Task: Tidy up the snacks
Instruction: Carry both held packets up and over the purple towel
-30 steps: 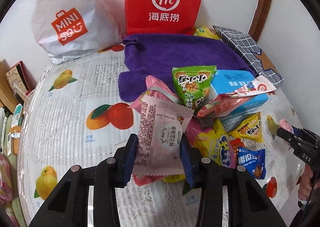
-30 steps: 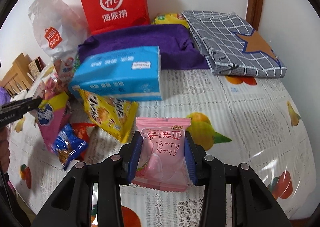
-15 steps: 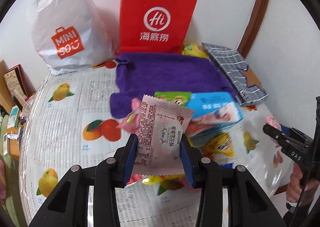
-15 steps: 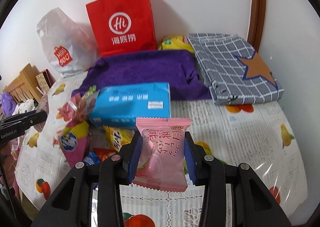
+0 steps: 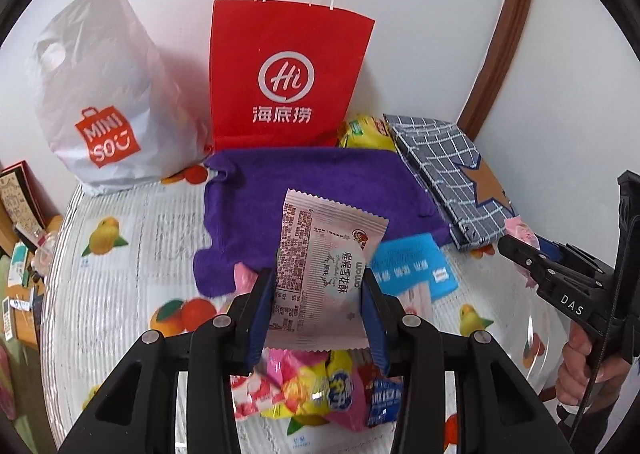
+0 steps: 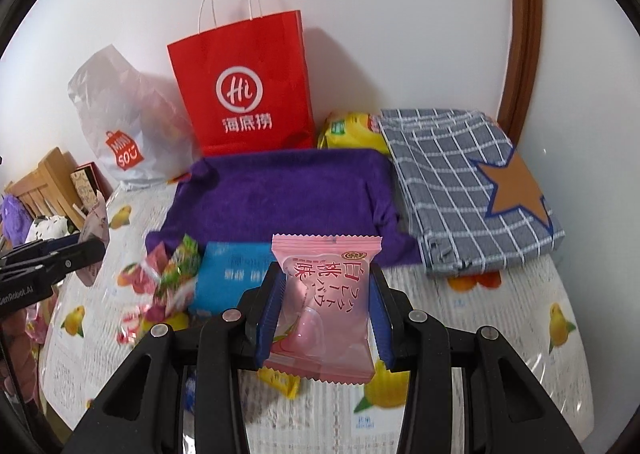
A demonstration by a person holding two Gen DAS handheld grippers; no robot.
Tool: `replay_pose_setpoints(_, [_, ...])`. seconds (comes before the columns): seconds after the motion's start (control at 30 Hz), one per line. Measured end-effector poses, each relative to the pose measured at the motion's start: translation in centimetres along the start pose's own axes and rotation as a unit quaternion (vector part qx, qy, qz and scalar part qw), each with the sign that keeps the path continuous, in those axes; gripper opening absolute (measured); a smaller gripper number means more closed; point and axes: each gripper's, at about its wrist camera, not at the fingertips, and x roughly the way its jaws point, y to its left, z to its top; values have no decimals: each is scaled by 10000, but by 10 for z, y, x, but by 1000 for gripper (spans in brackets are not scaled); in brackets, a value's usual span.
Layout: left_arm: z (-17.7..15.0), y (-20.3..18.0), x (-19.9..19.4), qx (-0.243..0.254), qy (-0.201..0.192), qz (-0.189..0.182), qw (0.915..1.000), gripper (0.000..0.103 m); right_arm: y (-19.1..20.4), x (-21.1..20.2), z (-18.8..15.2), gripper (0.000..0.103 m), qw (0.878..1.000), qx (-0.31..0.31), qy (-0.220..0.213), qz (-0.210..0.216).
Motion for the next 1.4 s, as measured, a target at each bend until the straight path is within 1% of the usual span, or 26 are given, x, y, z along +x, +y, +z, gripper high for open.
replay_pose_setpoints(0.17, [23, 6, 10, -83, 6, 56, 9999, 39, 7, 13, 28, 41, 9999, -107, -115, 32])
replay_pose_setpoints(0.3, [42, 14, 22, -138, -6, 202, 9997, 39, 8, 29, 46, 41, 9998, -103, -165, 53])
replay_pose_setpoints(0.57, [81, 32, 55, -358, 16, 265, 9990, 39, 10, 72, 78, 41, 9999, -86, -46, 85])
replay_pose_setpoints(0.77, [99, 43, 87, -445, 127, 290, 9985, 39, 16, 103, 99, 41, 9998, -149, -11, 124])
replay_pose_setpoints(0.93, [106, 55, 112, -580, 305, 300, 9974, 39, 19, 128, 118, 41, 9997, -130, -4, 192])
replay_pose_setpoints(1.07, [108, 67, 133, -679, 476, 329, 9960, 39, 18, 148, 125, 41, 9997, -146, 43, 203])
replay_pose_setpoints(1.2, [108, 74, 156, -770, 708, 297, 9941, 39, 15, 173, 122, 41, 9995, -107, 188, 237])
replay_pose_setpoints(1.3, [105, 74, 173, -726, 860, 305, 9932, 39, 12, 191, 117, 41, 9990, -49, 376, 242])
replay_pose_setpoints(1.37, [103, 74, 184, -741, 954, 331, 9921, 39, 11, 203, 114, 41, 9980, -167, 584, 176])
replay_pose_setpoints(1.4, [102, 75, 190, -749, 1026, 333, 9913, 39, 11, 206, 113, 41, 9978, -213, 604, 144])
